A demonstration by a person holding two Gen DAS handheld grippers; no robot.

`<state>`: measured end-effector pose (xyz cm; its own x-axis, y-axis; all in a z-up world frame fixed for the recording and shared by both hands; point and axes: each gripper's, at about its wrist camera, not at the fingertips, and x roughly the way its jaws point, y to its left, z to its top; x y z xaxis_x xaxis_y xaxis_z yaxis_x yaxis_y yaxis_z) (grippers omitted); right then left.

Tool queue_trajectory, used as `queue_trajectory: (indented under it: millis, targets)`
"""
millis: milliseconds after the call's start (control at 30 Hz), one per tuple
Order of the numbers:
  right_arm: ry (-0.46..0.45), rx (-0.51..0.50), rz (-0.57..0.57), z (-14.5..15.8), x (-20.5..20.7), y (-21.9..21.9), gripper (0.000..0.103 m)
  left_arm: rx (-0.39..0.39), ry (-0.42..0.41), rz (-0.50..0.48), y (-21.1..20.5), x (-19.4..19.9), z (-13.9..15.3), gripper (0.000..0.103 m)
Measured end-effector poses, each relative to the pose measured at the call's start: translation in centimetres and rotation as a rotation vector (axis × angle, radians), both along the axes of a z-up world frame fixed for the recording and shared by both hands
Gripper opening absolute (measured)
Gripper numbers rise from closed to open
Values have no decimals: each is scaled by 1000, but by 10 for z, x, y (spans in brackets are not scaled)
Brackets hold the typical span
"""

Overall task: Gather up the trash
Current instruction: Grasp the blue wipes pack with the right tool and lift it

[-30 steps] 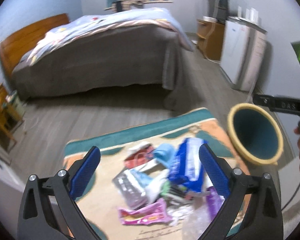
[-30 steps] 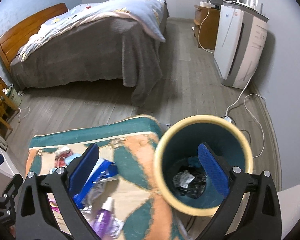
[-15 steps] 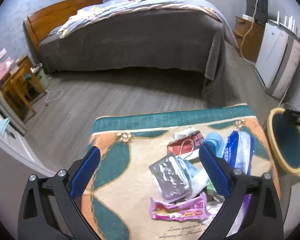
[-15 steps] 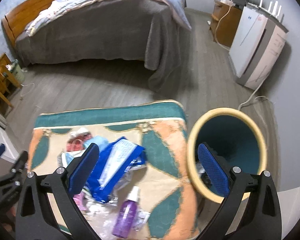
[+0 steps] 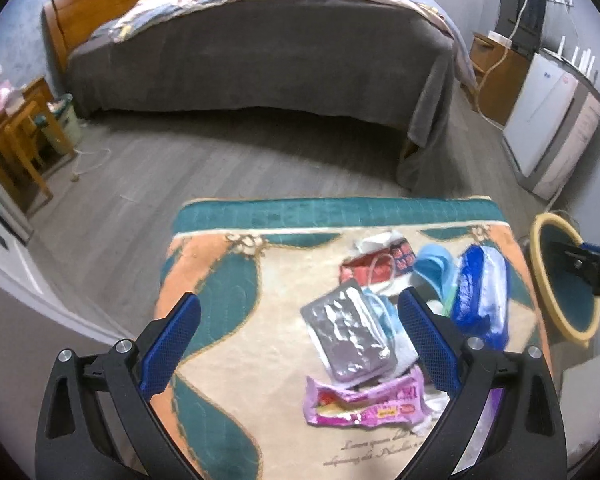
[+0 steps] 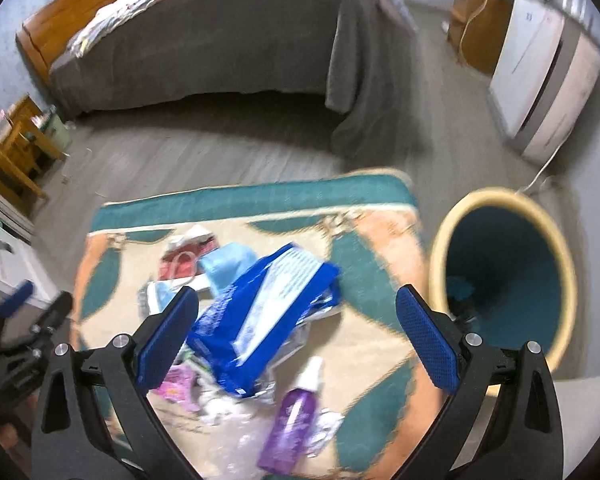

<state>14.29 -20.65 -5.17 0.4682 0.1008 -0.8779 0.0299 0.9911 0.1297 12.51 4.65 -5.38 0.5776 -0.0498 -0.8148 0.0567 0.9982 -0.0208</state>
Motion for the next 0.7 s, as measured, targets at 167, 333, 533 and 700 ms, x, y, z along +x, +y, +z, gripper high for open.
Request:
queue_trajectory:
  millis: [167, 333, 533, 700]
  targets:
    - [55, 38, -13, -13, 3, -1, 97, 48, -22, -8, -2, -8, -7, 98]
    - [90, 9, -4, -25, 5, 5, 97, 3, 27, 9, 10, -13, -24, 98]
    - [115, -10, -14, -37, 6, 7, 97, 26, 23, -36, 7, -24, -36, 98]
    - [151, 37, -28, -49, 8, 9, 89, 39, 16, -70, 4, -27, -37, 98]
